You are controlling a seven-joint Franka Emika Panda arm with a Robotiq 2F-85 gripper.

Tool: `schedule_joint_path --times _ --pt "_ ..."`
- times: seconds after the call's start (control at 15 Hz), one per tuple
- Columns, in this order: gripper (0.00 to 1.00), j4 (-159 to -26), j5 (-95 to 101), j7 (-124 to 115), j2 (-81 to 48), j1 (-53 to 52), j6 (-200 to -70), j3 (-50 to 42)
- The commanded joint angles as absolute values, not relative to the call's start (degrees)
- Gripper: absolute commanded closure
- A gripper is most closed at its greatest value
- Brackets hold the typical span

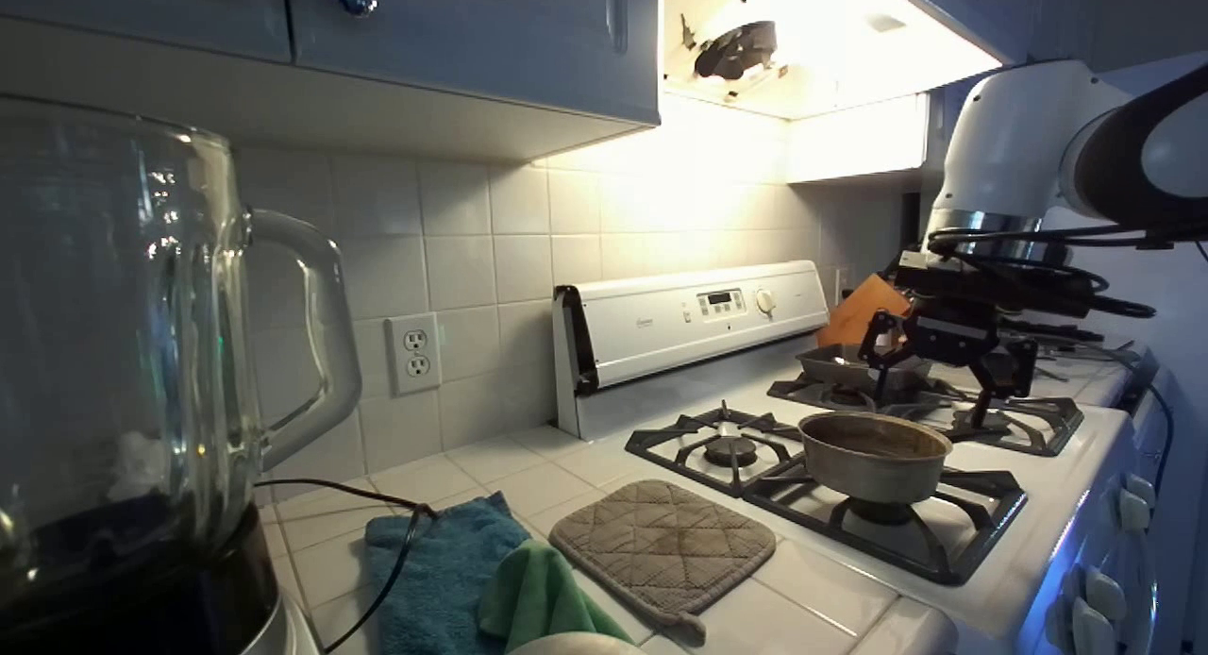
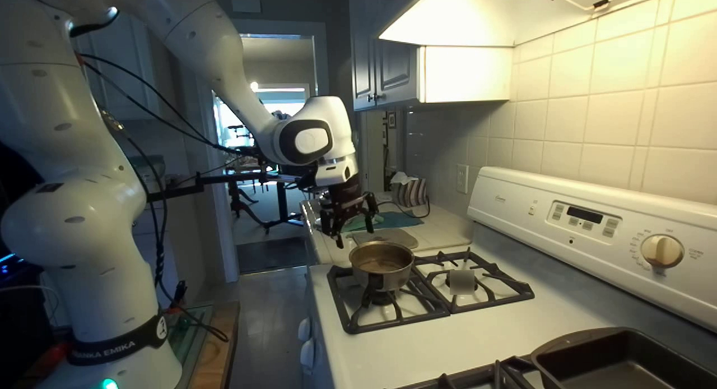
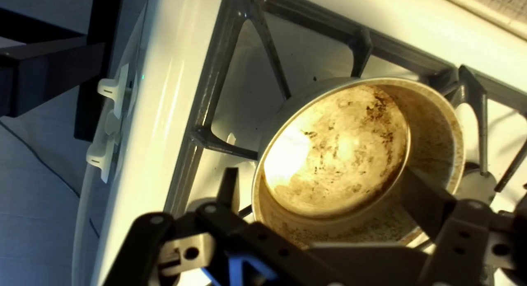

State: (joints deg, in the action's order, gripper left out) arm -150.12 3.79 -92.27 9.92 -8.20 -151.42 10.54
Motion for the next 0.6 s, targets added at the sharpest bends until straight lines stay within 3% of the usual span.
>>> schedule_joint_path --times 0.0,0.53 --pt "0.00 -146.54 5.67 -88.81 10.08 -8.20 -147.62 12.81" --pt "0.00 -135.48 2.61 -67.10 2.29 -12.12 -146.43 14.75"
